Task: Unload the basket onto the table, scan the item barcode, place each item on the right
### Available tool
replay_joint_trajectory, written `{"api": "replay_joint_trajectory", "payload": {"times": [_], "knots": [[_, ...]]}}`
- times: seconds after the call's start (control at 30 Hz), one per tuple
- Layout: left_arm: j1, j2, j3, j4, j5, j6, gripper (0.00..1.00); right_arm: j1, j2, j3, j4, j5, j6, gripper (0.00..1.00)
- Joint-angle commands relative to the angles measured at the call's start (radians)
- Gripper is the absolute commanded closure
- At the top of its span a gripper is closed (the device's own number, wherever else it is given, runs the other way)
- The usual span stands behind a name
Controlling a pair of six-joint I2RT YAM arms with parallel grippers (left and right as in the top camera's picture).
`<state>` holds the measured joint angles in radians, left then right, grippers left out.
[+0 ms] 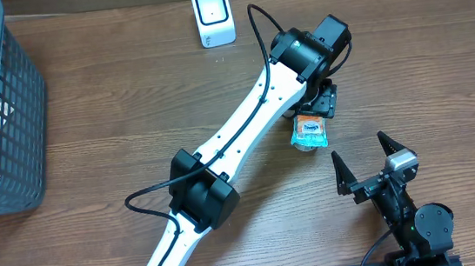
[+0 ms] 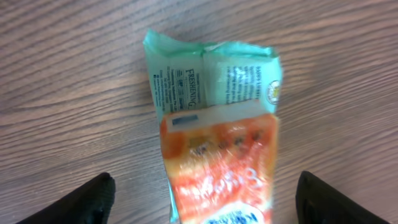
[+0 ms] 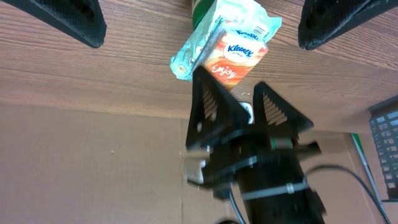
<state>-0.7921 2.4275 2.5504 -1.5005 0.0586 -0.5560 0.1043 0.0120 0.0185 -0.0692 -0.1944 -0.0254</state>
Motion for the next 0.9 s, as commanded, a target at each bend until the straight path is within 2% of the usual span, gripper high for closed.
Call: {"api": "replay_joint_trajectory", "payload": {"times": [0.0,0.47,0.7,0.87], "knots": [[-0.013,-0.013,-0.083,0.023,0.010,0.021,0.24,-0.006,-0.008,-0.011,0.005,0.010,0.007,0.00],[-0.021,-0.013,-0.135,0.074,0.021,0.021,0.26,-0.006,-0.008,-0.011,0.005,0.010,0.007,0.00],[-0.038,-0.013,-0.141,0.074,0.017,0.021,0.23,-0.006,-0.008,-0.011,0.005,0.010,0.007,0.00],[-0.039,-0.013,-0.140,0.076,0.018,0.022,0.32,-0.006,-0.008,-0.011,0.005,0.010,0.007,0.00]]}}
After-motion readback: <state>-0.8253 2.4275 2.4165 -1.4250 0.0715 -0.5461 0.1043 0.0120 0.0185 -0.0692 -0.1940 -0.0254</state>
